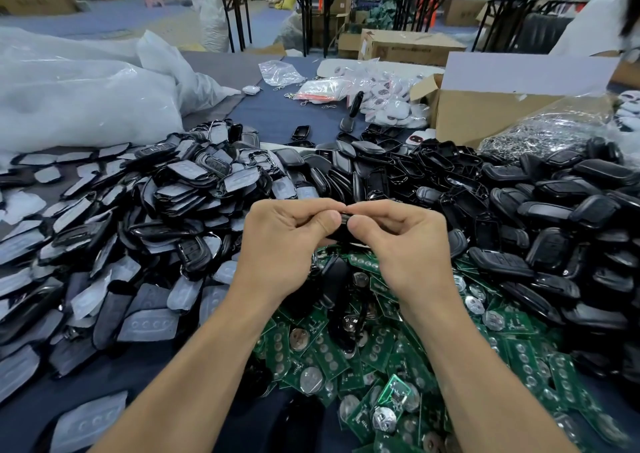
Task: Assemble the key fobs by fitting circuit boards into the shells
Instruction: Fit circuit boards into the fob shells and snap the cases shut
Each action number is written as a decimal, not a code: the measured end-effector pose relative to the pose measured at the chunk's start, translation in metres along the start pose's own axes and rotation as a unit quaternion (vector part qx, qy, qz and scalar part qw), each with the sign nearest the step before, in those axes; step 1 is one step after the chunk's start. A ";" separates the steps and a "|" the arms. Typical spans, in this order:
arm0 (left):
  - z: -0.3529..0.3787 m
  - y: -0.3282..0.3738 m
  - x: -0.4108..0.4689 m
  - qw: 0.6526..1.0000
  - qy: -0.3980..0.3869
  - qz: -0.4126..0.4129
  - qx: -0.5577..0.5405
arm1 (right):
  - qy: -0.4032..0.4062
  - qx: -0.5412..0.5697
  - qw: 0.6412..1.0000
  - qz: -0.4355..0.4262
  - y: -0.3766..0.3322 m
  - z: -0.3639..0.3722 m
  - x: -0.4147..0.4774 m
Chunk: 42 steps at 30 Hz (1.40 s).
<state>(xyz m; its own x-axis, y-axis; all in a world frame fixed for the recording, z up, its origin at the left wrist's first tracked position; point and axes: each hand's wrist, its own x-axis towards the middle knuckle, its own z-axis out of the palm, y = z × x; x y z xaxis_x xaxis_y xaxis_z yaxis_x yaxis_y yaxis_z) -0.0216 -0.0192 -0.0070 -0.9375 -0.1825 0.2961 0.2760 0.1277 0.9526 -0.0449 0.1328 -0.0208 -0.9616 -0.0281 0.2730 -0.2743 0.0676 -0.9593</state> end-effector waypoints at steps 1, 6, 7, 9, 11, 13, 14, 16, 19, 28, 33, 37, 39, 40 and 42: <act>0.000 0.000 0.000 1.000 -0.007 -0.004 -0.003 | 0.001 0.013 1.000 -0.007 0.000 -0.001 0.000; -0.002 -0.002 0.001 0.998 -0.029 -0.042 -0.037 | 0.029 0.030 0.999 -0.034 0.002 -0.003 -0.003; -0.002 -0.002 0.000 0.998 -0.035 -0.040 -0.036 | 0.033 0.029 0.998 -0.036 0.002 -0.003 -0.004; -0.003 -0.001 0.000 0.998 -0.036 -0.035 -0.042 | 0.034 0.026 0.998 -0.044 0.000 -0.002 -0.005; -0.004 0.001 0.001 0.998 -0.031 -0.025 -0.054 | 0.031 0.023 0.998 -0.053 -0.001 -0.002 -0.006; -0.004 0.002 0.001 0.998 -0.028 -0.014 -0.058 | 0.031 0.023 0.998 -0.058 -0.001 -0.002 -0.006; -0.004 0.002 0.001 0.998 -0.027 -0.010 -0.058 | 0.031 0.018 0.998 -0.061 0.000 -0.002 -0.005; -0.005 0.002 0.000 0.998 -0.025 -0.009 -0.052 | 0.031 0.000 0.997 -0.065 0.001 -0.002 -0.005; -0.005 0.003 -0.001 0.999 -0.021 -0.014 -0.045 | 0.034 -0.025 0.996 -0.076 0.002 -0.001 -0.006; 0.005 0.003 -0.004 0.998 -0.004 -0.032 -0.055 | 0.056 -0.054 0.992 -0.094 0.001 0.002 -0.007; 0.007 0.005 -0.005 0.993 0.011 -0.056 -0.102 | 0.054 -0.002 0.997 -0.051 0.003 0.001 -0.004; 0.005 0.008 -0.005 0.994 0.009 -0.044 -0.101 | 0.049 -0.004 0.997 -0.059 0.003 0.002 -0.005; 0.004 0.009 -0.005 0.995 0.008 -0.038 -0.096 | 0.046 -0.008 0.997 -0.067 0.003 0.001 -0.005; 0.004 0.009 -0.005 0.994 0.009 -0.039 -0.098 | 0.046 -0.007 0.997 -0.068 0.002 0.001 -0.005; 0.005 0.008 -0.006 0.993 0.013 -0.050 -0.110 | 0.047 -0.001 0.997 -0.066 0.002 0.000 -0.005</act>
<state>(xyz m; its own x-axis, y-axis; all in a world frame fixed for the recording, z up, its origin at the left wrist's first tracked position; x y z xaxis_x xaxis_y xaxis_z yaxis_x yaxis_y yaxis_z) -0.0151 -0.0119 -0.0011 -0.9577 -0.2096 0.1974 0.2235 -0.1086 0.9686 -0.0405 0.1329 -0.0244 -0.9137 0.0563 0.4024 -0.3982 0.0723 -0.9144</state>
